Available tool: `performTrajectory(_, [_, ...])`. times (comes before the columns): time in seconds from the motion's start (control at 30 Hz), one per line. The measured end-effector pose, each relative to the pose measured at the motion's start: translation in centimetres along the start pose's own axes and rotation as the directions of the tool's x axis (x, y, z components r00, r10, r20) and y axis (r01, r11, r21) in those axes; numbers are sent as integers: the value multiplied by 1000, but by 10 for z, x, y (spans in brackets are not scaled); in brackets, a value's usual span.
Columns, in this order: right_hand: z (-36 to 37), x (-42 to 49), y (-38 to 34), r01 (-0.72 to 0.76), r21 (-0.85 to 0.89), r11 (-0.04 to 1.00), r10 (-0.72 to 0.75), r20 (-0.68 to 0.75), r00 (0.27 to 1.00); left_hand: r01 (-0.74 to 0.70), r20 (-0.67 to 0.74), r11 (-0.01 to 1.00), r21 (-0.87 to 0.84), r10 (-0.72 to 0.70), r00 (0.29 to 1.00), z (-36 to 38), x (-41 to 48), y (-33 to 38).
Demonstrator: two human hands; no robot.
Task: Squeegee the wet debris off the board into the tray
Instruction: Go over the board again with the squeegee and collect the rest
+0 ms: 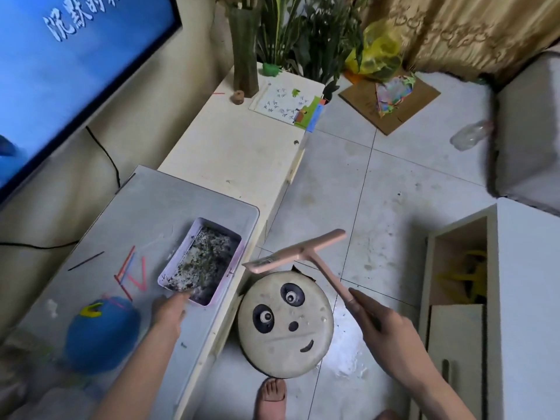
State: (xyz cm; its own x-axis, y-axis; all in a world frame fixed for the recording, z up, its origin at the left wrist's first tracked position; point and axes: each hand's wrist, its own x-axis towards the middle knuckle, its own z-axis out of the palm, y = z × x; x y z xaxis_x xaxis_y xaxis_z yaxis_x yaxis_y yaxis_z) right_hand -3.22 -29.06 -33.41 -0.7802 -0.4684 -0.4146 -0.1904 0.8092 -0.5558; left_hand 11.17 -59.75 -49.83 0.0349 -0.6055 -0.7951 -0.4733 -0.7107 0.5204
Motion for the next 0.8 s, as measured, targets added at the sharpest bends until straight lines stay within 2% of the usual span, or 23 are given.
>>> performTrajectory(0.07, [-6, -5, 7, 13, -2, 1000, -13, -28, 1000, -238, -80, 945, 223, 261, 962, -1, -24, 2])
performTrajectory(0.1, [-9, -10, 13, 13, -2, 1000, -13, -50, 999, -371, -51, 877, 306, 404, 913, 1, -40, 4])
performTrajectory(0.17, [-18, -20, 26, 15, -13, 1000, -16, -94, 995, -574, 119, 726, 377, 577, 808, 15, -74, 6])
performTrajectory(0.27, [-33, -40, 47, -2, -30, 1000, -3, -163, 987, -787, 396, 497, 366, 682, 615, 51, -130, 7])
performTrajectory(0.37, [-49, -60, 77, -53, -61, 997, 37, -236, 971, -881, 588, 325, 343, 657, 471, 98, -183, -2])
performTrajectory(0.47, [-72, -81, 118, -73, -66, 995, 52, -270, 961, -925, 747, 140, 353, 552, 369, 156, -225, -23])
performTrajectory(0.57, [-91, -96, 163, -94, -72, 993, 65, -338, 939, -940, 835, -6, 341, 462, 300, 208, -255, -48])
performTrajectory(0.8, [-150, -135, 288, -192, -27, 981, 166, -401, 901, -948, 925, -80, 308, 257, 279, 319, -338, -128])
